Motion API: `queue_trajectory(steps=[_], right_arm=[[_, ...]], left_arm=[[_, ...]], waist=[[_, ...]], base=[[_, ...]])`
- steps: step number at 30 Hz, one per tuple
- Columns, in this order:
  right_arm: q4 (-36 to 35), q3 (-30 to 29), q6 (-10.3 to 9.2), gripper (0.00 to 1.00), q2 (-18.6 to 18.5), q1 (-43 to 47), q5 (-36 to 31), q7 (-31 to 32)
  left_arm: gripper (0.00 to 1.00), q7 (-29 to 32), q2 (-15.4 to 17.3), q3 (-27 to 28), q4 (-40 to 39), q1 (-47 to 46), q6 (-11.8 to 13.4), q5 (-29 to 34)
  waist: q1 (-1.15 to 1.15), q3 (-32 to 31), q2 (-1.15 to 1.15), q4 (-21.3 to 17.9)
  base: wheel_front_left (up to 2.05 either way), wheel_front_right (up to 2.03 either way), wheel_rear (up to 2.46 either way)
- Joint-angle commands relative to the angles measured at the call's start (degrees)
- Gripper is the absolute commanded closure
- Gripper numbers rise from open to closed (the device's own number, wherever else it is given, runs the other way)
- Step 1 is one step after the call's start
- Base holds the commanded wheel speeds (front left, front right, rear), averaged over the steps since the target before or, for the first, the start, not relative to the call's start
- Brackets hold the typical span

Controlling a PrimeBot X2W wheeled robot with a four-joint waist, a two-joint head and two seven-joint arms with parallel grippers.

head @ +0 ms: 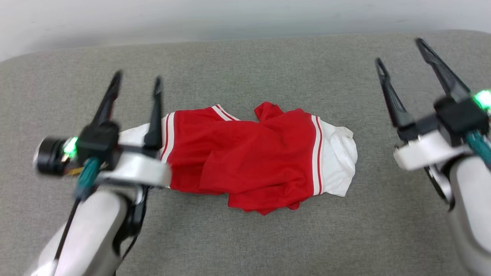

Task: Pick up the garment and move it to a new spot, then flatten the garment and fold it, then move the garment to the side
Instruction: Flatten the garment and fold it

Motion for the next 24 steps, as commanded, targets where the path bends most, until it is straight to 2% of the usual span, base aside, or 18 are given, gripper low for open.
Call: queue_trajectory(steps=[1, 6, 10, 14, 18, 24], right_arm=[[1.1, 2.0, -0.06, 0.00, -1.5, -2.8, 1.9, 1.9], [6.4, 14.7, -0.06, 0.00, -8.8, -9.5, 13.2, 19.0], [7.6, 25.8, -0.06, 0.00, -14.7, -13.2, 24.7, 34.3], [7.8, 34.0, -0.06, 0.00, -19.0, -16.3, 33.9, 45.1], [9.4, 38.5, -0.06, 0.00, -20.3, -19.0, 39.7, 50.1], [16.9, 44.1, -0.05, 0.00, -17.0, -19.8, 43.4, 49.5]], left_arm=[[0.00, -0.1, -0.2, 2.3, -1.3, 2.7, 0.8, 1.0], [0.00, -0.1, -2.0, 10.6, -5.3, 13.0, 1.5, 4.3], [0.00, -0.1, -4.3, 15.4, -7.2, 18.1, -0.2, 6.7], [0.00, -0.1, -6.8, 18.7, -7.8, 21.2, -2.0, 8.8], [0.00, -0.1, -9.6, 21.5, -8.4, 22.3, -4.3, 11.0], [0.00, -0.1, -14.3, 24.5, -8.0, 21.0, -8.7, 14.2]], waist=[[0.00, 0.0, 0.00, 0.1], [0.00, 0.3, 0.00, 0.4], [0.00, 0.8, 0.00, 1.0], [0.00, 2.0, 0.00, 1.7], [0.00, 3.7, 0.00, 2.6], [0.00, 6.7, 0.00, 4.1]], base=[[0.00, 0.00, 0.00], [0.00, 0.00, 0.00], [0.00, 0.00, 0.00], [0.00, 0.00, 0.00], [0.00, 0.00, 0.00], [0.00, 0.00, 0.00]])
